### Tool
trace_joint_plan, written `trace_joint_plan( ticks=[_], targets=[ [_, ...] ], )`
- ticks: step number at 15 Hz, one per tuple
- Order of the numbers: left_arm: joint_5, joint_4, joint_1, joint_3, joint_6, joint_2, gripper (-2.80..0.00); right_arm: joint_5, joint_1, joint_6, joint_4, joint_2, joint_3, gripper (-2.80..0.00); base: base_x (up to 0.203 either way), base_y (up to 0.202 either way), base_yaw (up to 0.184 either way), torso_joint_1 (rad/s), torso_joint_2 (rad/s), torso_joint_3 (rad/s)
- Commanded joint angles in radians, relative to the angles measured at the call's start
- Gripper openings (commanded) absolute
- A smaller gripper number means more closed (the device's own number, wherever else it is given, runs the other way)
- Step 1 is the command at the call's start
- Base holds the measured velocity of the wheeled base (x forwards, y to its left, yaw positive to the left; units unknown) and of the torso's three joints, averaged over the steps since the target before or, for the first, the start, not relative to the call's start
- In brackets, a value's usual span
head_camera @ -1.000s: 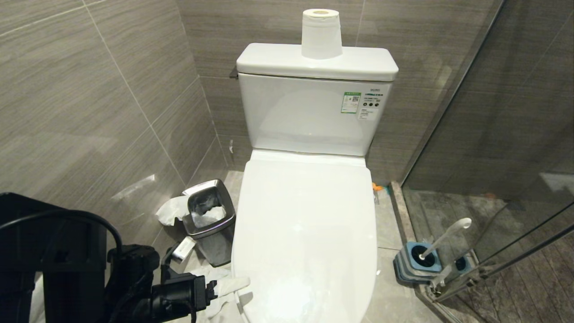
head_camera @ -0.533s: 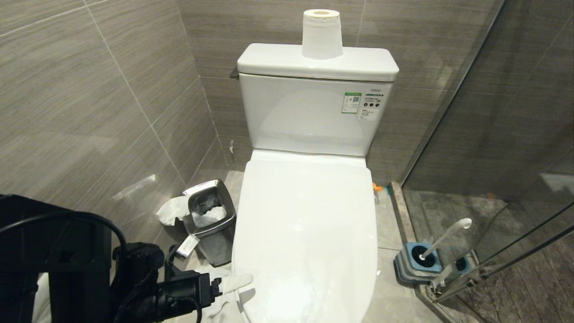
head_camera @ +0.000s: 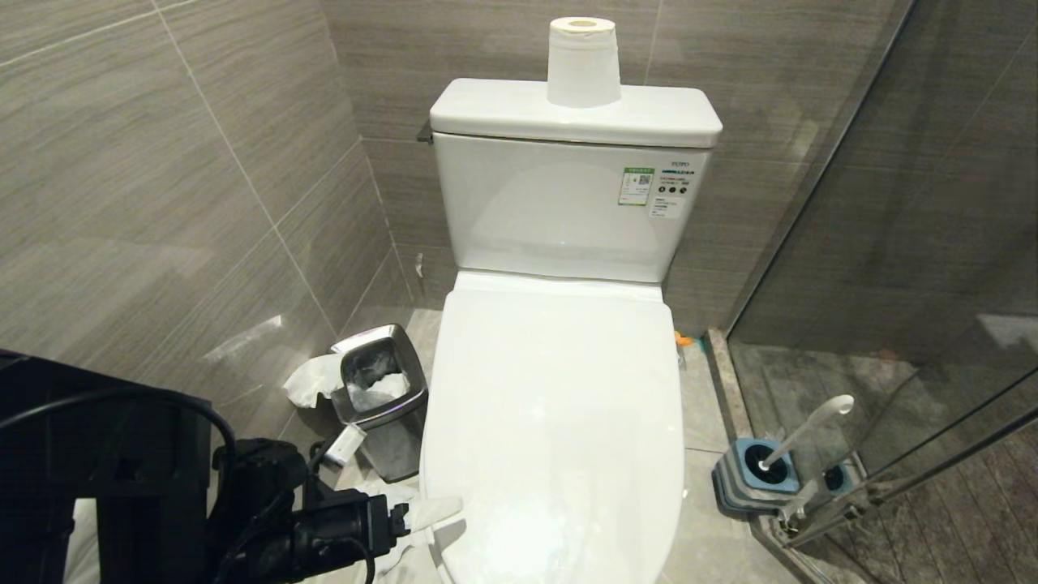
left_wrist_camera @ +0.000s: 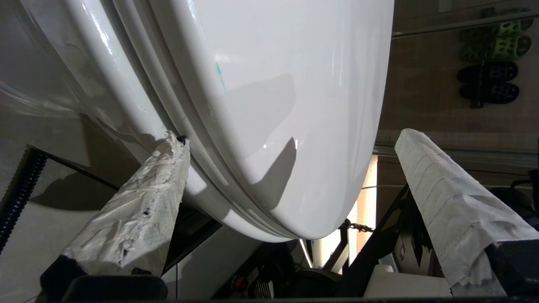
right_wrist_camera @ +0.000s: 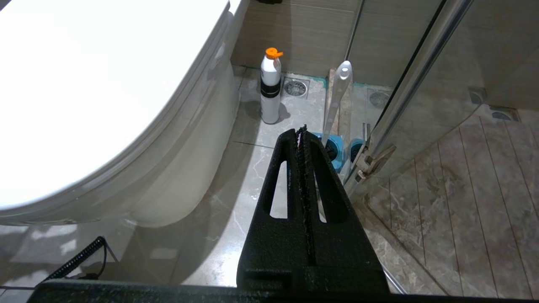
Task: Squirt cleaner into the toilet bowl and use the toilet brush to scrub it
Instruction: Use the left hand to lift the toilet lid slightly
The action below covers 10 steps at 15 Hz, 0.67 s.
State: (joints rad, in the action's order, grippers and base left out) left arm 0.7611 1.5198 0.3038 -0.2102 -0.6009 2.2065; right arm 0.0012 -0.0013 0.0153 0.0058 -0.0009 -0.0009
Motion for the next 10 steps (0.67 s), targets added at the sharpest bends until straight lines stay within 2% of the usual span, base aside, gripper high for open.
trace_joint_plan(
  ticks=[1,10],
  targets=[
    [0.009,0.010,0.003,0.004,-0.007,-0.010,0.00,0.000,0.000,0.000,0.000,0.001,-0.001,-2.80,0.000,0.000,0.000,0.000,0.00,0.000],
    [0.007,0.010,0.002,0.002,-0.005,-0.013,0.00,0.000,0.000,0.000,0.000,0.001,0.001,-2.80,0.000,0.000,0.000,0.000,0.00,0.000]
  ],
)
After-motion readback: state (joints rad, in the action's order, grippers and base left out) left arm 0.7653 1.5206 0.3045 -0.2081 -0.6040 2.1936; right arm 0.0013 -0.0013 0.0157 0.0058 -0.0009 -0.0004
